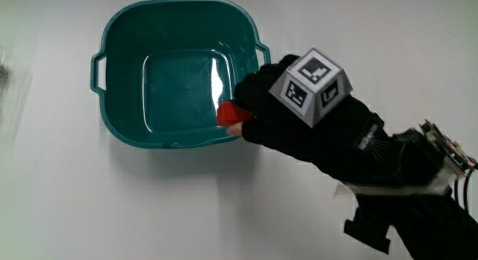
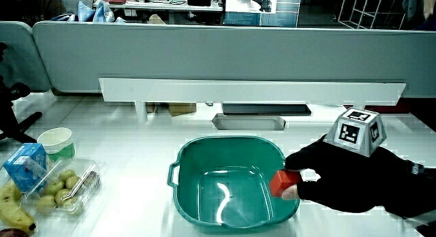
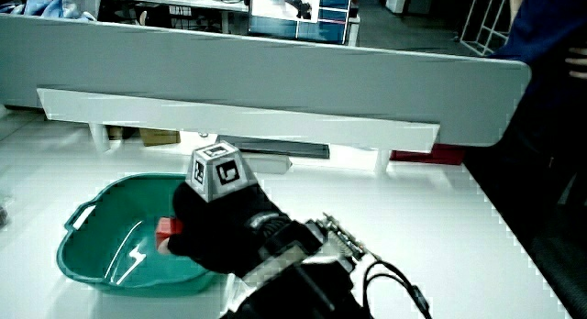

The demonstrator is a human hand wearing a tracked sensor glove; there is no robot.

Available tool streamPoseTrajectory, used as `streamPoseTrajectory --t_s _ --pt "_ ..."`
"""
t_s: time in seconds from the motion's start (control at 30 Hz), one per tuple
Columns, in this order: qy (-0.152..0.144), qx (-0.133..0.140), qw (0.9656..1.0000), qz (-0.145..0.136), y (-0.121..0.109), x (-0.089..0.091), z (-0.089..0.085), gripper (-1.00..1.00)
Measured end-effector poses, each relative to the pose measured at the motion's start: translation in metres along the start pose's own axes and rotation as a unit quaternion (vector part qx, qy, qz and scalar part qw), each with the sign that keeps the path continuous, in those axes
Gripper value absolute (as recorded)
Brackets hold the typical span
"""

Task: Place red block

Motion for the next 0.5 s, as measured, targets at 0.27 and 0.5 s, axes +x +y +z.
streamPoseTrajectory --t_s 0.27,0.5 --pt "0.027 -0.023 0.9990 -0.025 0.033 0.004 -0.006 0.00" --pt "0.029 -0.061 0.9977 -0.009 0.059 -0.005 -0.020 0.00"
